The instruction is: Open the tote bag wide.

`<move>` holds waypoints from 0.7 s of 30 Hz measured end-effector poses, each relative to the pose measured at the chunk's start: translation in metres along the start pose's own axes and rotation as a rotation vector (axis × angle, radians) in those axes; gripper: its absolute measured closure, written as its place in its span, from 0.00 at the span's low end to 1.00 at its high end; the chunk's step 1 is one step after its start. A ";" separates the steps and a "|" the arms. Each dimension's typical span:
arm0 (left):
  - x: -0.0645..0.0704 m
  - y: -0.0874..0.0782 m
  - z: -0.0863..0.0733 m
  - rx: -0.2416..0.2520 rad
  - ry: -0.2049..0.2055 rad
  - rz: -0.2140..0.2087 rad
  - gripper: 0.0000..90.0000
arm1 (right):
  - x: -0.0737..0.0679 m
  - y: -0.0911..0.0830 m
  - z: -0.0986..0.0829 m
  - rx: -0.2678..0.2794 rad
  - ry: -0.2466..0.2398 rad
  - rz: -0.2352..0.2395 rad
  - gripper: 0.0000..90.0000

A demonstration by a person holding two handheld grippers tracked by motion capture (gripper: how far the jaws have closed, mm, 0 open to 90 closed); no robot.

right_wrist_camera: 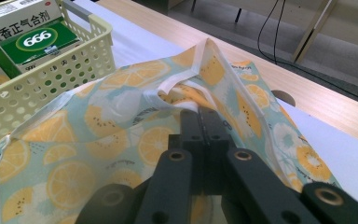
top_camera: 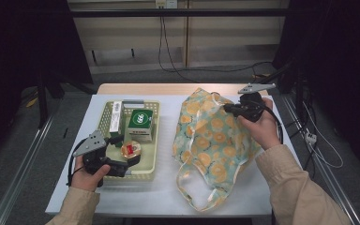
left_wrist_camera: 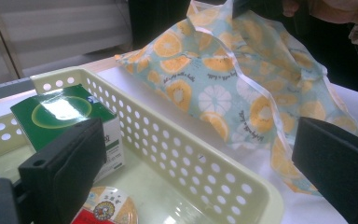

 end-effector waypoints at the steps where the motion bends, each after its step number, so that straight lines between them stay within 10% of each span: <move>1: -0.002 0.001 0.000 -0.006 -0.005 0.001 0.03 | -0.001 0.000 -0.001 -0.002 -0.005 0.003 1.00; 21: -0.038 0.019 0.012 -0.070 -0.019 0.026 0.05 | -0.010 0.009 -0.005 -0.006 0.000 0.024 1.00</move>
Point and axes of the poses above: each handheld gripper's, and its own axes: y roughly forward along the jaws, z roughly out of its top, x roughly to its right, the point moved 2 cm from there along y, roughly forward along the jaws, and after that the axes turned 5 degrees about y, right-handed, at the moved point
